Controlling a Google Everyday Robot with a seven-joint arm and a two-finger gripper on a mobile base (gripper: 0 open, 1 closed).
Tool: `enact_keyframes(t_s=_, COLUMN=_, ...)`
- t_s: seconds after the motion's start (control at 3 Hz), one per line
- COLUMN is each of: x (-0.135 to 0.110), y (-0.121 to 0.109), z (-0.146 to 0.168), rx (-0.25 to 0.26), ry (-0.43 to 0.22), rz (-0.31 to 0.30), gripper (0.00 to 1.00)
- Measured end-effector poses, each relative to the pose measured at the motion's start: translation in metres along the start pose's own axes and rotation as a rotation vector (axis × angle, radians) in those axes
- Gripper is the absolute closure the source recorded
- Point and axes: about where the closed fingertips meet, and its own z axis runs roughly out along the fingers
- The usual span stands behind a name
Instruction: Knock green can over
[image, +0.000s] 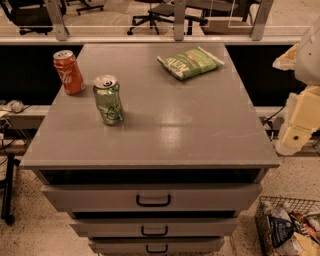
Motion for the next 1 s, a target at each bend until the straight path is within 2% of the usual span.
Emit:
enact_keyframes(t_s=0.33, x=0.0, y=0.0, z=0.0, rx=0.0, ry=0.0, rz=0.0, gripper=0.0)
enact_keyframes(t_s=0.67, x=-0.025, y=-0.006, z=0.017, rx=-0.013, ry=-0.089, rz=-0.006, gripper=0.0)
enact_keyframes(t_s=1.0, x=-0.08, y=-0.018, z=0.05, rx=-0.042, ry=-0.278, rz=-0.034, gripper=0.0)
